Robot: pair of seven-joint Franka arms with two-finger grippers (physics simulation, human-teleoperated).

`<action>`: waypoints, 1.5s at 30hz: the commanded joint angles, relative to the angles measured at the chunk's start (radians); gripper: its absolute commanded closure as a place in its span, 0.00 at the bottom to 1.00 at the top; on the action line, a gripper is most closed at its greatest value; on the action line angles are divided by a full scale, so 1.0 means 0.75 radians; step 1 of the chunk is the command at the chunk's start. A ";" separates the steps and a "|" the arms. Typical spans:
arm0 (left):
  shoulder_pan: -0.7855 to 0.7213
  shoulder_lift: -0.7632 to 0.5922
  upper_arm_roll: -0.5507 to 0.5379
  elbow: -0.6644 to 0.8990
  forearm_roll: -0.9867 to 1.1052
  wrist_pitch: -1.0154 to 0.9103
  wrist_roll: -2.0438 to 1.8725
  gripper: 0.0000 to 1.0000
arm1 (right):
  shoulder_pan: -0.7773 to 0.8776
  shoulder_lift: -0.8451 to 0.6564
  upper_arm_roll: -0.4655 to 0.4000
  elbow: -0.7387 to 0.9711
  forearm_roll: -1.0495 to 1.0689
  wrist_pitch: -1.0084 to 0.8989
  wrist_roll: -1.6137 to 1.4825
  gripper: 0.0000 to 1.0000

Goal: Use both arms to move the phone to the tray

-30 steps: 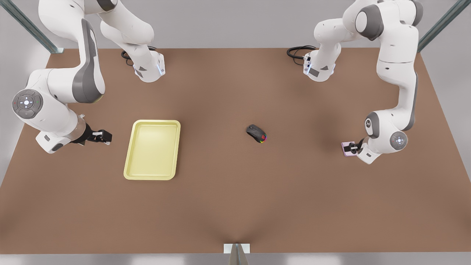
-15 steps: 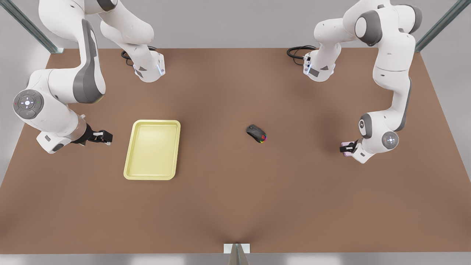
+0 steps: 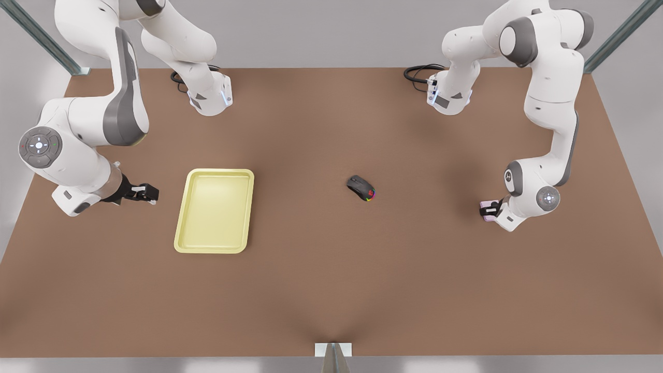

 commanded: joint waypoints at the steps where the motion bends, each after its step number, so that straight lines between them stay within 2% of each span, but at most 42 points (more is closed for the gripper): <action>1: 0.000 -0.002 0.000 0.003 -0.010 -0.004 0.025 0.26 | 0.002 -0.001 0.001 0.001 0.000 0.000 0.004 0.00; 6: -0.039 -0.045 -0.008 0.005 -0.020 -0.031 -0.119 0.26 | 0.000 -0.001 0.001 0.001 0.000 0.000 0.000 0.00; 9: -0.286 -0.096 -0.023 0.007 -0.020 -0.131 -0.551 0.26 | 0.000 -0.001 0.001 0.001 0.000 0.000 0.000 0.00; 10: -0.403 -0.092 -0.045 0.082 -0.020 -0.239 -0.758 0.26 | 0.000 -0.001 0.001 0.001 0.000 0.000 -0.002 0.00; 12: -0.466 -0.010 -0.192 0.346 -0.020 -0.491 -1.075 0.26 | 0.002 -0.001 0.001 0.001 0.000 0.000 -0.002 0.00; 14: -0.644 0.215 -0.219 0.802 -0.024 -0.769 -1.392 0.26 | 0.002 -0.001 0.001 0.001 0.000 0.000 -0.002 0.00; 16: -0.804 0.319 -0.221 1.001 -0.073 -0.822 -1.600 0.26 | 0.002 -0.001 0.001 0.001 0.002 0.002 -0.002 0.00; 19: -0.947 0.452 -0.221 1.154 -0.104 -0.777 -1.734 0.26 | 0.002 0.007 0.001 0.003 0.002 0.002 -0.007 0.00; 29: -1.002 0.587 -0.254 1.265 -0.169 -0.440 -1.719 0.25 | 0.002 0.017 0.001 0.019 0.000 0.002 -0.009 0.00; 30: -1.014 0.595 -0.252 1.265 -0.167 -0.409 -1.715 0.22 | 0.002 0.017 0.001 0.019 0.000 0.002 -0.009 0.00; 31: -1.023 0.595 -0.250 1.265 -0.161 -0.405 -1.711 0.06 | 0.002 0.017 0.001 0.019 0.000 0.002 -0.011 0.00; 32: -1.025 0.595 -0.250 1.263 -0.161 -0.405 -1.707 0.00 | 0.002 0.019 0.001 0.019 -0.002 0.002 -0.009 0.00; 34: -1.025 0.589 -0.245 1.265 -0.159 -0.413 -1.705 0.00 | 0.002 0.017 0.001 0.019 0.000 0.002 -0.009 0.00; 35: -1.007 0.534 -0.233 1.265 -0.114 -0.466 -1.648 0.00 | 0.002 0.025 0.001 0.021 0.000 0.002 -0.009 0.00; 37: -0.690 0.238 -0.233 1.265 -0.102 -1.030 -1.013 0.00 | 0.002 0.046 0.003 0.052 0.000 0.002 -0.009 0.00; 38: -0.567 0.142 -0.217 1.263 -0.094 -1.175 -0.751 0.00 | 0.004 0.050 0.007 0.056 0.002 0.002 0.006 0.00; 39: -0.473 0.004 -0.082 1.263 -0.008 -1.395 -0.196 0.00 | 0.073 0.111 0.028 0.127 0.002 0.022 0.004 0.00; 40: -0.473 -0.041 0.043 1.265 -0.010 -1.454 0.019 0.00 | 0.177 0.197 0.067 0.234 -0.010 0.022 0.010 0.00; 41: -0.438 -0.163 0.053 1.134 -0.006 -1.415 0.083 0.00 | 0.249 0.264 0.069 0.258 -0.004 0.049 0.144 0.00; 42: -0.403 -0.337 0.053 0.875 -0.001 -1.221 0.115 0.00 | 0.308 0.334 0.087 0.293 -0.008 0.114 0.259 0.00; 45: -0.403 -0.350 0.051 0.884 0.007 -1.389 0.117 0.00 | 0.451 0.469 0.085 0.295 -0.020 0.269 0.388 0.00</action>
